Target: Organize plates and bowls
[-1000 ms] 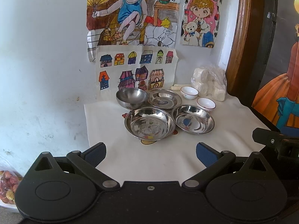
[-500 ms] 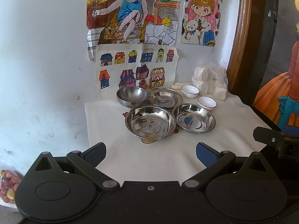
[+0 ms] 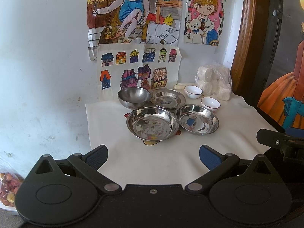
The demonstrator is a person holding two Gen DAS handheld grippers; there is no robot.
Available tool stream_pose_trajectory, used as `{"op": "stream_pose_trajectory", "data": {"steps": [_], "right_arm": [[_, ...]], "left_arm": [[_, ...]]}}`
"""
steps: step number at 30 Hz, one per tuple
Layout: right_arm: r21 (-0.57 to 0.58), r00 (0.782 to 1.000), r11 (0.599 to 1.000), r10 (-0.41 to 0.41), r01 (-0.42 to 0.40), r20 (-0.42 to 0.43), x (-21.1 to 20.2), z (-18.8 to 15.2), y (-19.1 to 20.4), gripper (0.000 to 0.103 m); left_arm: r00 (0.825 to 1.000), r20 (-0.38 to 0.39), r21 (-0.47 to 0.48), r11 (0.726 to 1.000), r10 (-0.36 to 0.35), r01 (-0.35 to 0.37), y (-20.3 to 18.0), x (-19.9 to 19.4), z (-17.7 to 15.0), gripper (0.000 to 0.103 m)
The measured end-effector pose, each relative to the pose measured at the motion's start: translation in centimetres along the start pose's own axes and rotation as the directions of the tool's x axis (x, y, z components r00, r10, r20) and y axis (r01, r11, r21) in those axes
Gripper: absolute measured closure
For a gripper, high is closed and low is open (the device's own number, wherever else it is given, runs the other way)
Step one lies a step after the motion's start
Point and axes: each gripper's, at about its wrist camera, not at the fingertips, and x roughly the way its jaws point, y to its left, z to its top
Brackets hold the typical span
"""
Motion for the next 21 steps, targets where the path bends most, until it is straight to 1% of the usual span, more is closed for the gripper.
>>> {"op": "stream_pose_trajectory", "data": {"steps": [12,21], "right_arm": [[0.009,1.0,1.0,0.007,-0.007,-0.012,0.9,-0.3,-0.6,0.0],[0.022,0.999,1.0,0.02,-0.019,-0.03,2.0,0.0,-1.3,0.0]], "left_arm": [[1.0,-0.014,0.005,1.0,0.007,-0.007,-0.4,0.5,-0.3,0.001],[0.999,-0.041,0.008,1.0,0.021,-0.021,-1.0,1.3,0.6,0.001]]}}
